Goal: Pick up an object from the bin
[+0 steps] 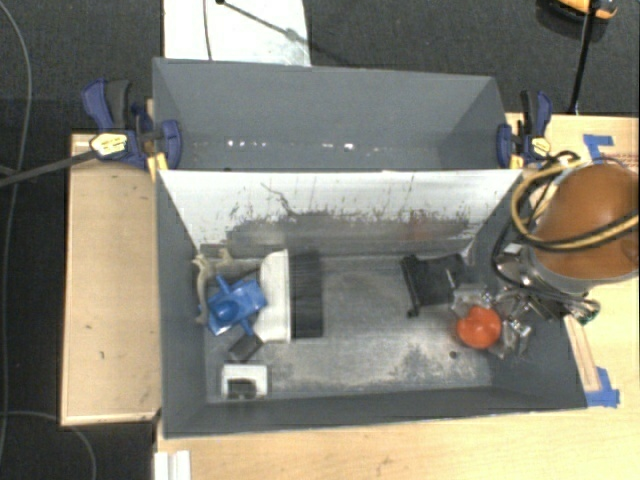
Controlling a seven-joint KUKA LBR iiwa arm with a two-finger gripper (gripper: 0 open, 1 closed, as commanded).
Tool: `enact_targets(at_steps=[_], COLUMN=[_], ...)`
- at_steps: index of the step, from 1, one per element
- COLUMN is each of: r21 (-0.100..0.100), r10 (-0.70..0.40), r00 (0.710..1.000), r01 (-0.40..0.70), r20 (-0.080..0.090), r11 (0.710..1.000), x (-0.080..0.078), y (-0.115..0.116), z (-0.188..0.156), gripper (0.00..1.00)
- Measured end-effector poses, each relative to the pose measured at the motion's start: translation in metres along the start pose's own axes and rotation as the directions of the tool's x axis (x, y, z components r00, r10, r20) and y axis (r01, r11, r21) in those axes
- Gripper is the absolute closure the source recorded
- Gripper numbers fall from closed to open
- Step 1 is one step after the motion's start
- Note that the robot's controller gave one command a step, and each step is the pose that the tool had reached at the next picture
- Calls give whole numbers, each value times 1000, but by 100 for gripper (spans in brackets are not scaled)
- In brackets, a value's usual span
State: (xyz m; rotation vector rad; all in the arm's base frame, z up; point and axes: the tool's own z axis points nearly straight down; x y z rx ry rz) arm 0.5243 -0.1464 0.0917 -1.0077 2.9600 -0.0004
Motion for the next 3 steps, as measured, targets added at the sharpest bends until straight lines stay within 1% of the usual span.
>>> enact_targets(at_steps=[1, 2, 3], r21=[0, -7, -4], r10=[1, -2, -2], r00=[1000, 1000, 1000], r01=[-1, 2, 2], r20=[0, -8, -6], r11=[1000, 1000, 1000], x=[0, 0, -1], y=[0, 2, 3], z=[0, -32, -49], gripper=[100, 100, 100])
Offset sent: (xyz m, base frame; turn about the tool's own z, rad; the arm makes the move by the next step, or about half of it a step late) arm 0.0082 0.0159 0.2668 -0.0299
